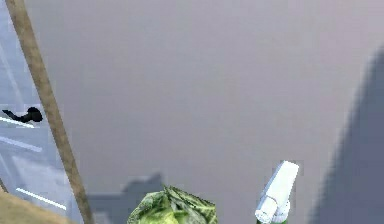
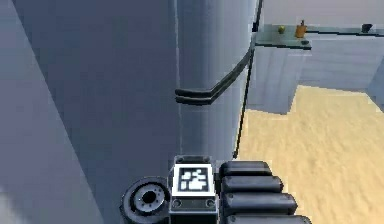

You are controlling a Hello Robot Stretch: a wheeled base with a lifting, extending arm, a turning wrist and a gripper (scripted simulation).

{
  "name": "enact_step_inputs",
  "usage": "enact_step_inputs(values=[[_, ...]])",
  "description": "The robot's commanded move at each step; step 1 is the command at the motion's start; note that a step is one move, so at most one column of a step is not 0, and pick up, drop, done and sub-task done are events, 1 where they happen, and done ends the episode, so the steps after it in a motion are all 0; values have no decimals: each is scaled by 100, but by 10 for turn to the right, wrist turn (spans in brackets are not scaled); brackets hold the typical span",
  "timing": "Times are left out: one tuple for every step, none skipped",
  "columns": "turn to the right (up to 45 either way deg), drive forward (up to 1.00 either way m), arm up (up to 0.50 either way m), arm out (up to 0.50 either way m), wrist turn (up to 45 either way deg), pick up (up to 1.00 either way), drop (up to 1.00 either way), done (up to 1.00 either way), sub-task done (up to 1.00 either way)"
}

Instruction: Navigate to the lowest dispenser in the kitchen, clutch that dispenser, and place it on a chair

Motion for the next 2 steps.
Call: enact_step_inputs(values=[[-450, 0, 0, 0, 0, 0, 0, 0, 0], [-450, 0, 0, 0, 0, 0, 0, 0, 0]])
